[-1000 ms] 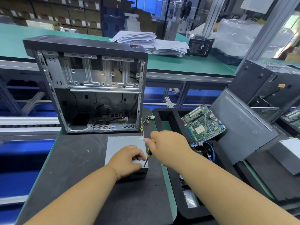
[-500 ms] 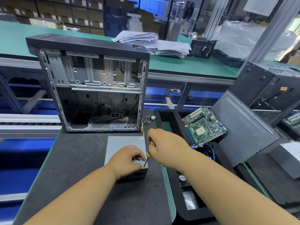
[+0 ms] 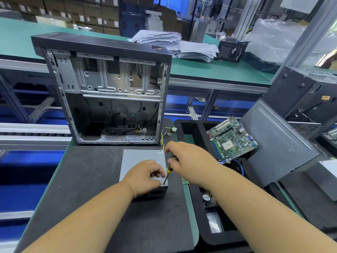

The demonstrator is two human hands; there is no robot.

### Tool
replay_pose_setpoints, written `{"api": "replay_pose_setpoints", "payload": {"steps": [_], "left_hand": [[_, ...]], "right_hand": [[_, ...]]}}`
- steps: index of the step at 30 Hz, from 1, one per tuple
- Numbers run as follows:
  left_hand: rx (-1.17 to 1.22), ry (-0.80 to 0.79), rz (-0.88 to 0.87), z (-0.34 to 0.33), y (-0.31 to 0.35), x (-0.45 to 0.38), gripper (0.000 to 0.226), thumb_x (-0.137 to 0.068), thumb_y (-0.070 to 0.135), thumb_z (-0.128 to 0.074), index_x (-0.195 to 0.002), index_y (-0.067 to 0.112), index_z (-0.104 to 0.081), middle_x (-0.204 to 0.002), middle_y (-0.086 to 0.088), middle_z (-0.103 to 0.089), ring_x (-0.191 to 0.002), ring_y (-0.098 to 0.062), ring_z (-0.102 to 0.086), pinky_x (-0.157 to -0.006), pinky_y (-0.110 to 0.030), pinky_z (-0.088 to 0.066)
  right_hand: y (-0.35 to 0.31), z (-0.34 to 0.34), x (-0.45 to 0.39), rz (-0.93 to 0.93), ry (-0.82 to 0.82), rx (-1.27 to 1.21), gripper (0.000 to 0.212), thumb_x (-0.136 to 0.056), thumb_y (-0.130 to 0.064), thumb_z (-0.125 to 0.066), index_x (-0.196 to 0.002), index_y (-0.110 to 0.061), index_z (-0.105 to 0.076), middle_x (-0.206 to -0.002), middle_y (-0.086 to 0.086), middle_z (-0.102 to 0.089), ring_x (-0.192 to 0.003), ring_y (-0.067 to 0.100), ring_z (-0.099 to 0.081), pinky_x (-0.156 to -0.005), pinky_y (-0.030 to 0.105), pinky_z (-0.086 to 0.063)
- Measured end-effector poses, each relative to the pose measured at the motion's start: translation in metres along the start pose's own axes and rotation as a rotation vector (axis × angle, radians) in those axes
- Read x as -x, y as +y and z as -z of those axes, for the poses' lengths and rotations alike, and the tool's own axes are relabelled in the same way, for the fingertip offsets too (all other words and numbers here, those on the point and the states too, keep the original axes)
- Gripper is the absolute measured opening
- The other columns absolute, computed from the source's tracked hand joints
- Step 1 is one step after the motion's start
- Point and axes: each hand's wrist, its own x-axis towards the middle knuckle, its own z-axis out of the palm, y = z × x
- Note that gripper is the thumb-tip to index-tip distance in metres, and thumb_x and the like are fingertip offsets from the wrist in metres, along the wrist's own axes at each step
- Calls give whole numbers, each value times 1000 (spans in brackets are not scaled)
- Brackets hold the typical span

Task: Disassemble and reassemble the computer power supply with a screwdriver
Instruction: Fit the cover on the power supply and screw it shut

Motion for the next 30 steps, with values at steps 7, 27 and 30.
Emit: {"api": "replay_pose_setpoints", "payload": {"steps": [7,27,30], "left_hand": [[-18,4,2,-1,0,1,27,-70,11,-69,-81,35,-69,-85,11,-60,-84,-1,-56,-74,-11,-42],[-41,17,-13,-4,-2,0,19,-71,19,-71,-83,34,-69,-87,11,-61,-85,-2,-58,-83,-27,-50],[-66,34,-10,-6,-2,-2,15,-71,30,-76,-82,35,-68,-85,12,-60,-85,-2,-57,-82,-30,-50]], "right_hand": [[2,-6,-2,-118,52,183,33,-99,-53,-41,-96,-22,-50,-78,-4,-55,-75,23,-51,-53,32,-31],[7,-12,1,-236,124,100,49,-91,-58,-52,-64,-23,-32,-62,-4,-42,-61,20,-43,-46,28,-23],[17,-5,10,-266,283,-54,47,-91,-53,-54,-63,-19,-36,-55,-3,-43,-58,18,-45,-47,29,-28]]}}
